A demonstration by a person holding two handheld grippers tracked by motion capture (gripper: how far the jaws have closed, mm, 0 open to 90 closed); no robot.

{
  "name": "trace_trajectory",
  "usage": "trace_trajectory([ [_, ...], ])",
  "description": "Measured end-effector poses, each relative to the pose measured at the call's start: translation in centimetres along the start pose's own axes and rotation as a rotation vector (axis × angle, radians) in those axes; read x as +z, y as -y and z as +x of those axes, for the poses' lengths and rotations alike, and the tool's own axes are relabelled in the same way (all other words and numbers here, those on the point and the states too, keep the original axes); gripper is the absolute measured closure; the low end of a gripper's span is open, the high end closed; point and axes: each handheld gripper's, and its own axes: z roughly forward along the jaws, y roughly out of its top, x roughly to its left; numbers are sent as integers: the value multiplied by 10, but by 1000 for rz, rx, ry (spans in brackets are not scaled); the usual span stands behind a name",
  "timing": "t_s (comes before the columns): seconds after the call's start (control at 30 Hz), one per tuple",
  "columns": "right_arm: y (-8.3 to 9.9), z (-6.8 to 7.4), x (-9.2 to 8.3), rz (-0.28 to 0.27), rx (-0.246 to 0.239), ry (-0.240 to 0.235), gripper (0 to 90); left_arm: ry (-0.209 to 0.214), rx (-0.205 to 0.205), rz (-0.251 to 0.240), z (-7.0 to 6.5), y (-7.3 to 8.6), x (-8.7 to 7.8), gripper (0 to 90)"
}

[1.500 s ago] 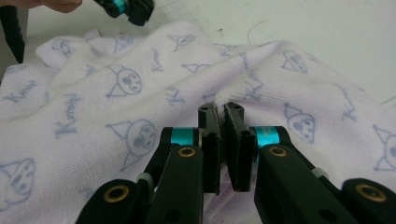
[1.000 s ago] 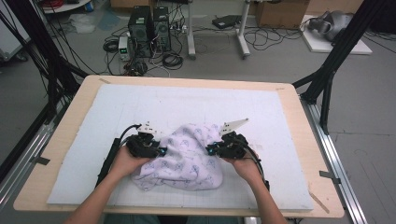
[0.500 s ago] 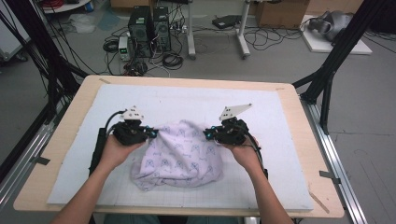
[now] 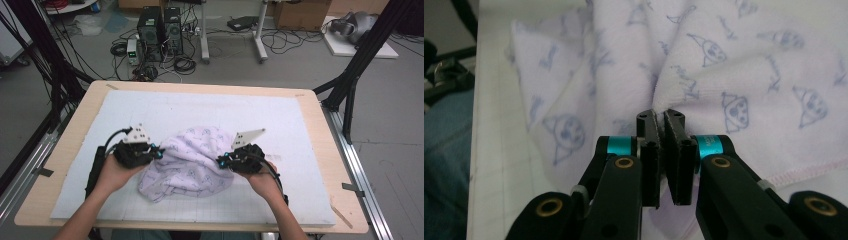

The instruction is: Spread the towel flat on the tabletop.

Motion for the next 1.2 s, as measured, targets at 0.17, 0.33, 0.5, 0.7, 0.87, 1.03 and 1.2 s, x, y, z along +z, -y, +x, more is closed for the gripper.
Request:
trace_trajectory([
  [0.17,26,19,1,21,18,-46,861,84,2,27,-23,27,13,837],
  [0.33,39,33,1,40,17,-84,858,114,0,5,-27,29,12,830],
  [0.5,24,24,-14,-37,29,-88,695,92,-40,-55,-12,18,-4,660],
  [0.7,6,-10,-26,-93,51,9,605,35,-74,-125,9,3,-17,523],
  [0.87,2,-29,-18,-66,60,72,588,-16,-96,-120,25,0,-7,519],
  [1.03,9,-50,10,28,86,128,555,-11,-112,-45,30,1,22,484],
  [1.2,15,-59,32,95,70,189,583,4,-138,9,30,0,47,521],
])
